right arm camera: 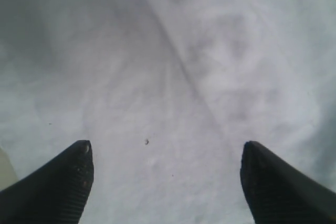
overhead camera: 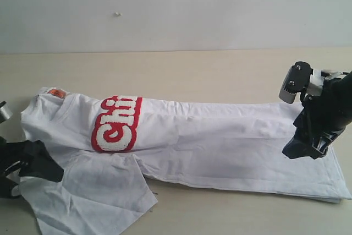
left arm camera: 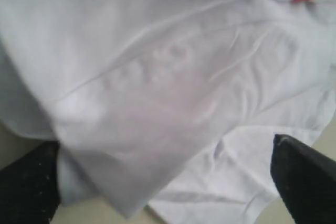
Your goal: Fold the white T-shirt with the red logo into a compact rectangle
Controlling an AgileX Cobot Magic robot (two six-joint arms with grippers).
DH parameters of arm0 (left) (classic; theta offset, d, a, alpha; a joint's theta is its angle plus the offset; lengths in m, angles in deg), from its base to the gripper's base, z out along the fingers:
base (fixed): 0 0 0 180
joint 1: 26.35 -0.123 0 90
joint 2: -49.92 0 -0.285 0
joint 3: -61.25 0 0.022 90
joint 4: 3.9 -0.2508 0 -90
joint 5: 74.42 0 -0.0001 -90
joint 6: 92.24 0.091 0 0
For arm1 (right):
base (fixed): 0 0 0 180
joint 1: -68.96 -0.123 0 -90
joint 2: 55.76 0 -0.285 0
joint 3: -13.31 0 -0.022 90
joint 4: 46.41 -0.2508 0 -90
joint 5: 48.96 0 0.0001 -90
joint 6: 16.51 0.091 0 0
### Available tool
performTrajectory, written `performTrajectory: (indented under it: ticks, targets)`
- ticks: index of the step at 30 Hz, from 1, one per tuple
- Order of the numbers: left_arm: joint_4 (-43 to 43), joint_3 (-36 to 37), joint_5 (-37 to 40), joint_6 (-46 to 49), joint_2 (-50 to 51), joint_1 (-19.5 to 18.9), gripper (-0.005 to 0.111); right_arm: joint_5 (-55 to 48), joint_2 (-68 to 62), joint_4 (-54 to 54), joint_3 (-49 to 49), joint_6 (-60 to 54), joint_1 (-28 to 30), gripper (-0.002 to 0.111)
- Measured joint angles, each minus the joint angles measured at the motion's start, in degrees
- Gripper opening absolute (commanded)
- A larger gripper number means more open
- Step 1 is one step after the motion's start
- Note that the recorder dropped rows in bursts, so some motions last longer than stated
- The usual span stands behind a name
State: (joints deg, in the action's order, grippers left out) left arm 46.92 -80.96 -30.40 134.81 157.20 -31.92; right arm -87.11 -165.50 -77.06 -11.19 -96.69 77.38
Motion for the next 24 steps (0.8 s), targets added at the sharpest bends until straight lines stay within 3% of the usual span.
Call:
performTrajectory:
  ticks: [6,9,11,14,17,24]
  targets:
    - [7.83,0.13,2.23,5.98,2.71,-0.09,0.105,-0.32,0.00,-0.29,0.00,-0.11,0.00,0.074]
    - [8.69,0.13,6.01,8.45,4.06,-0.09,0.098,-0.32,0.00,-0.53,0.00,-0.11,0.00,0.074]
    - [8.57,0.13,8.31,9.81,4.69,-0.09,0.085,-0.36,0.00,-1.21,0.00,-0.23,0.00,0.074]
    - [6.69,0.13,9.90,10.77,5.26,-0.09,0.052,-0.70,0.00,-3.19,0.00,-1.56,0.00,0.074]
    - [5.03,0.36,9.64,10.26,5.36,-0.09,0.005,-1.15,0.00,-4.88,0.00,-3.00,0.00,0.074]
    - [3.92,0.36,5.02,7.98,5.36,-0.37,0.002,-2.17,0.00,-6.04,0.00,-4.25,0.00,0.074]
